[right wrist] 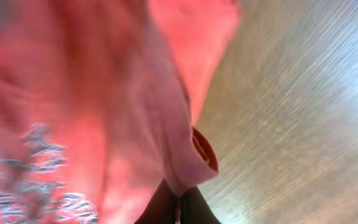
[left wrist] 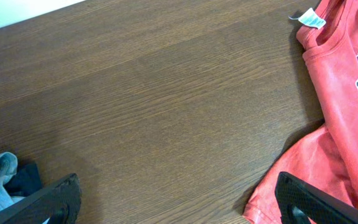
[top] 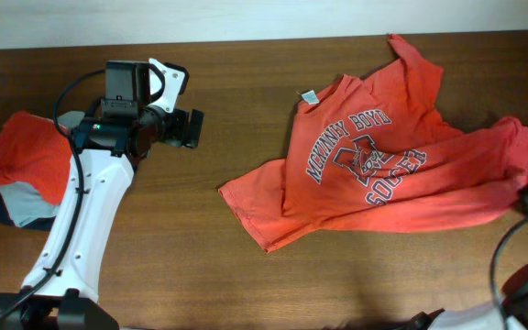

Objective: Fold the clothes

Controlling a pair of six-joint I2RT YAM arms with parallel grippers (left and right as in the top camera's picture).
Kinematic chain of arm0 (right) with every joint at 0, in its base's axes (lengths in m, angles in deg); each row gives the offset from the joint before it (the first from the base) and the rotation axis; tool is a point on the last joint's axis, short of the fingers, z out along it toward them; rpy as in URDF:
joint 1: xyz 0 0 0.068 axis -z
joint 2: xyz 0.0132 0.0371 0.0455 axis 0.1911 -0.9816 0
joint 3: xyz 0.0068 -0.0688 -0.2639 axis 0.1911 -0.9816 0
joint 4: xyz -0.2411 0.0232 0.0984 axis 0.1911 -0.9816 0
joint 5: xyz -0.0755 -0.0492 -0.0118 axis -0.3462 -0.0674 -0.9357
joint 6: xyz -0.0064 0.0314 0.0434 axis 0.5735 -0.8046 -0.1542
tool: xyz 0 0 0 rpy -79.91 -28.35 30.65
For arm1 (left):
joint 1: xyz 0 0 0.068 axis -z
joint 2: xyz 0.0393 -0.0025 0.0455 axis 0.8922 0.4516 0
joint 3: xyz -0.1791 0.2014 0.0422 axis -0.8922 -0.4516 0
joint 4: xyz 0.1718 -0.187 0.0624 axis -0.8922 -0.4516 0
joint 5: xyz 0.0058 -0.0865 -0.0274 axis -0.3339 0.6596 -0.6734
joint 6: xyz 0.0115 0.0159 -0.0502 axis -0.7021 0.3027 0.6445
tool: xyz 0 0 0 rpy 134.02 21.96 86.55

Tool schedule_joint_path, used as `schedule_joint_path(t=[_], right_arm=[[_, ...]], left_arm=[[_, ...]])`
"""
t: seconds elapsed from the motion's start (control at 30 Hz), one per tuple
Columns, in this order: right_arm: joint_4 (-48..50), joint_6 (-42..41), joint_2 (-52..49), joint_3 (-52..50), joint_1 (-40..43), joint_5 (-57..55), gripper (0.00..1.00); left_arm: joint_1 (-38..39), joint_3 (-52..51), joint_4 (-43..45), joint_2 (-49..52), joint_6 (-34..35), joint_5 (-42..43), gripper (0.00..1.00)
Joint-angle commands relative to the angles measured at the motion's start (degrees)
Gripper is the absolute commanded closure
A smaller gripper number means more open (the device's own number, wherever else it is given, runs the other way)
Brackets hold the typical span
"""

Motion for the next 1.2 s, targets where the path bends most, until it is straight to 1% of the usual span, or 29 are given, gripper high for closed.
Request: schedule_joint_path(t=[0.0,0.1,0.23,0.33,0.43,0.5,0.6,0.63,0.77,0.83,0.9,0.97,1.0,1.03,1.1,1.17], right_arm=[[-8.3,-0.5,10.4,6.1,0.0,-4.0,0.94],[-12.5,-3.6,14.8,6.1,0.0,-12.7,0.94],[-14.7,-3.5,15.5,6.1,0.0,-15.8,0.94],[-18.4,-3.5,15.6,6.1,0.0,-18.6,0.91],[-19.9,-3.5,15.6,6.1,0.0,-18.4,0.90],[-21.7,-3.5,15.6,6.1,0.0,-18.2,0.89],[-21.5,-3.5,15.6,6.1,0.0,-17.9,0.88],[-21.4,-3.5,15.6,6.1,0.0,-17.7,0.88],[-21.0,-3.5,15.6,6.1,0.0,-17.5,0.88],[-20.7,-3.5,15.6,6.1,0.0,-16.7,0.88],[-20.3,-3.5,15.6,6.1,0.0,-16.4,0.87],[-20.1,-3.5,15.6,6.1,0.0,-16.0,0.87],[-20.0,-3.5,15.6,6.1,0.0,-16.0,0.84],[-20.0,-3.5,15.6,6.1,0.0,-16.0,0.84],[-19.9,-3.5,15.6,6.1,0.0,-15.7,0.84],[-19.7,-3.5,15.6,6.1,0.0,-15.3,0.83]], left_arm=[[0.2,0.7,0.0,-0.2,-0.9,0.8,0.01],[0.2,0.7,0.0,-0.2,-0.9,0.8,0.01],[0.2,0.7,0.0,-0.2,-0.9,0.7,0.01],[0.2,0.7,-0.7,-0.2,-0.9,0.8,0.01],[0.3,0.7,-2.6,0.4,-1.0,4.3,0.01],[1.0,0.6,-5.3,2.4,-1.0,8.4,0.01],[3.7,0.5,-8.8,7.5,-1.4,8.5,0.01],[4.9,0.5,-10.1,10.0,-2.8,8.5,0.01],[7.6,0.5,-12.2,16.2,-4.3,8.5,0.01],[9.5,0.5,-13.7,20.6,-6.2,8.3,0.01],[10.7,0.5,-14.8,23.0,-8.2,8.3,0.01],[11.6,0.5,-15.4,24.4,-8.7,8.3,0.09],[12.0,0.5,-15.6,24.9,-8.7,8.3,0.11],[12.5,0.5,-15.8,25.4,-8.7,8.3,0.18],[13.5,0.5,-16.7,26.2,-8.7,8.3,0.26],[14.3,0.5,-17.0,26.7,-9.6,8.3,0.28]])
